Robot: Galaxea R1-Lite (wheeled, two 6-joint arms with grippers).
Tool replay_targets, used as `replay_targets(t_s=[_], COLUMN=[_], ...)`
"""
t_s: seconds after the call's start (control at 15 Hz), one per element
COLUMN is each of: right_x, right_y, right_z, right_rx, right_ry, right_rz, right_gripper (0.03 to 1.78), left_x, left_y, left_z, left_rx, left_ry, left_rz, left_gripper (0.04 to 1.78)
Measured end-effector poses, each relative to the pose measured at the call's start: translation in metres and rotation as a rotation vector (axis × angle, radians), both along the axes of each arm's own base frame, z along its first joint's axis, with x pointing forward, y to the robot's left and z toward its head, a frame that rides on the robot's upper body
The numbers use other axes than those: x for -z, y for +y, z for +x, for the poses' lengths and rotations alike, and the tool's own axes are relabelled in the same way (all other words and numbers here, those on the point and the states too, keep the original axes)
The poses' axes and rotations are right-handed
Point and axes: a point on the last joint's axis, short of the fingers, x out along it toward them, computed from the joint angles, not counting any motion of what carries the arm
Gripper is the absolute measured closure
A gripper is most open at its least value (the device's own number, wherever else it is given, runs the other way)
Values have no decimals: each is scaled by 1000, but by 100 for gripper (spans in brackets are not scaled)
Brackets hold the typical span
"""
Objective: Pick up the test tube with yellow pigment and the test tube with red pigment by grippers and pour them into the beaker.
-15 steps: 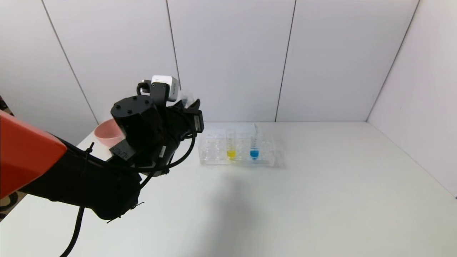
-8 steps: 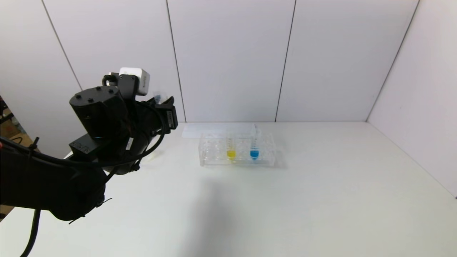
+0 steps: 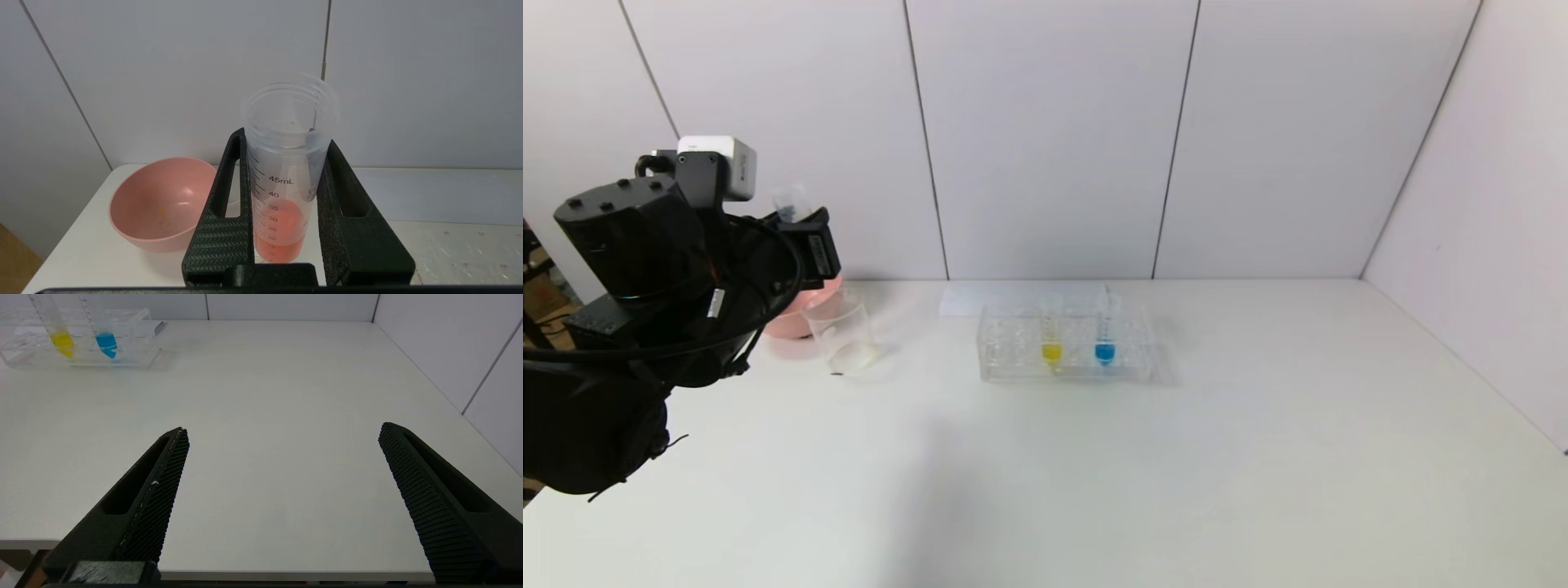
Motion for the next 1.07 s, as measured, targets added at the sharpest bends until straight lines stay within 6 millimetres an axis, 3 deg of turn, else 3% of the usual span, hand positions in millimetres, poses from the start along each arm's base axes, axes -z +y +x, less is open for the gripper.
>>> replay_targets(t_s=[0.6,1.07], right_x=[0,0], right_y=[0,0], right_z=[0,0], right_rx=[0,0], right_ry=[0,0], right_rz=[0,0], right_gripper=[11,11], left_x=[2,8], left_y=[61,83], left_z=[4,12], left_rx=[-75,-68], left_ry=[10,29], left_rz=[14,22], left_gripper=[137,137])
